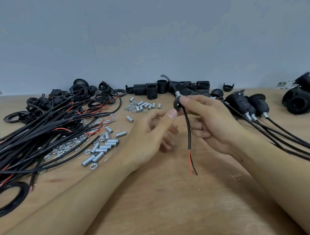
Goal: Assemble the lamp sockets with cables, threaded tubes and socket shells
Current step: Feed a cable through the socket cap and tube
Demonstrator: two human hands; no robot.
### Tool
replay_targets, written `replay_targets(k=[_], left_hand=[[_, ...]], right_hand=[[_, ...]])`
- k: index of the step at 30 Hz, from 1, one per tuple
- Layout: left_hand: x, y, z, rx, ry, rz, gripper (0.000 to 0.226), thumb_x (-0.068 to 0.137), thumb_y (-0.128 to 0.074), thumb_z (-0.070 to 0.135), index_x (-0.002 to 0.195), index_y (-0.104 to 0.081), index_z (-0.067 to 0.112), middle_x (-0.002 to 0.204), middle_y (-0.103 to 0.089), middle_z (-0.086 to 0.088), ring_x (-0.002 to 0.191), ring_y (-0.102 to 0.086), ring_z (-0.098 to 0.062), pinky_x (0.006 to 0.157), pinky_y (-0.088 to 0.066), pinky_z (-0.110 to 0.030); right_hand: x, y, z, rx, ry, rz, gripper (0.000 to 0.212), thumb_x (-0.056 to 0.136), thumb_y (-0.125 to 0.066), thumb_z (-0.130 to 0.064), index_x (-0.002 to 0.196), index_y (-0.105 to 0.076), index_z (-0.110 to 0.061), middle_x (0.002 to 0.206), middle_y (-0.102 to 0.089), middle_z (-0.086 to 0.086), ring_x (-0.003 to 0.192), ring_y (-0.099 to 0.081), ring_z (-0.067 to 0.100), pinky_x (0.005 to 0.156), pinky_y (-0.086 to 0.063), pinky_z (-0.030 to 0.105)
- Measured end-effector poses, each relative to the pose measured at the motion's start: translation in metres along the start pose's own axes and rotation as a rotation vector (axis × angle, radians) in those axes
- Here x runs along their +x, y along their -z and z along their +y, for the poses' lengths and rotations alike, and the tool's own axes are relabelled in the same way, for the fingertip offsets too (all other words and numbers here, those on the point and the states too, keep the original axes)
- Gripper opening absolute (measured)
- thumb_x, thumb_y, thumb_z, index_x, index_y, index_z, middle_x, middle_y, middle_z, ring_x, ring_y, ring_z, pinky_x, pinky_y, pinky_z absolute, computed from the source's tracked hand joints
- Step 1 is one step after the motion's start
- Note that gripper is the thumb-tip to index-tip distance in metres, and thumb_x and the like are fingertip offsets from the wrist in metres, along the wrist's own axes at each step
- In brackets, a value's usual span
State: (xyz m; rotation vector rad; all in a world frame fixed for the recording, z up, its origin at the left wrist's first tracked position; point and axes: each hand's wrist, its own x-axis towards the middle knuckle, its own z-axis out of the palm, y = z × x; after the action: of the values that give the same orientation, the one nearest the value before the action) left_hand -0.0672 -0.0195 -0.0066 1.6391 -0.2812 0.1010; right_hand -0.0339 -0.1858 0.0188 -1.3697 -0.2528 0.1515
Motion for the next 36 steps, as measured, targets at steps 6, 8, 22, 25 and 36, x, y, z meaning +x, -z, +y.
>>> replay_targets(k=[6,8,22,25,36], left_hand=[[-0.002,-0.001,-0.002,0.107,-0.016,-0.094,0.008,0.096,-0.064,0.027,0.097,-0.071,0.023,0.065,-0.069,0.0,0.047,-0.056,-0.011,0.046,-0.043,-0.023],[0.001,0.003,-0.005,0.181,-0.03,0.034,0.012,0.096,-0.064,0.021,0.089,-0.072,0.027,0.061,-0.062,0.004,0.045,-0.049,-0.004,0.047,-0.038,-0.015],[-0.002,0.013,0.002,0.438,-0.254,0.12,0.01,0.094,-0.066,0.018,0.089,-0.075,0.019,0.076,-0.063,0.008,0.066,-0.049,-0.005,0.062,-0.036,-0.021],[-0.004,0.014,0.006,0.436,-0.333,0.097,0.011,0.091,-0.069,0.012,0.083,-0.074,0.018,0.071,-0.058,0.013,0.065,-0.05,-0.001,0.062,-0.034,-0.014],[-0.004,0.018,0.007,0.346,-0.37,0.06,0.021,0.072,-0.046,0.006,0.09,-0.056,0.013,0.082,-0.055,-0.005,0.066,-0.049,-0.012,0.063,-0.04,-0.034]], right_hand=[[0.001,0.0,-0.004,0.157,0.005,0.206,0.014,0.094,-0.063,-0.016,0.099,-0.061,-0.003,0.079,-0.069,0.014,0.051,-0.059,0.017,0.042,-0.045,0.022],[0.002,0.003,-0.006,0.074,0.014,0.235,0.02,0.093,-0.065,-0.022,0.105,-0.059,-0.007,0.082,-0.072,0.012,0.054,-0.062,0.019,0.042,-0.043,0.025],[-0.007,0.006,0.002,-1.051,0.641,0.266,0.059,0.082,-0.062,-0.06,0.053,-0.041,-0.013,0.043,-0.035,-0.007,0.045,-0.035,0.014,0.05,-0.03,0.03],[-0.007,0.004,-0.002,-1.048,0.936,0.334,0.039,0.088,-0.067,-0.043,0.065,-0.054,-0.015,0.061,-0.05,-0.008,0.063,-0.049,0.016,0.06,-0.04,0.032],[-0.008,-0.002,0.01,-1.095,0.635,-0.25,0.023,0.087,-0.064,-0.041,0.073,-0.067,-0.022,0.062,-0.059,-0.012,0.062,-0.054,0.007,0.058,-0.042,0.028]])
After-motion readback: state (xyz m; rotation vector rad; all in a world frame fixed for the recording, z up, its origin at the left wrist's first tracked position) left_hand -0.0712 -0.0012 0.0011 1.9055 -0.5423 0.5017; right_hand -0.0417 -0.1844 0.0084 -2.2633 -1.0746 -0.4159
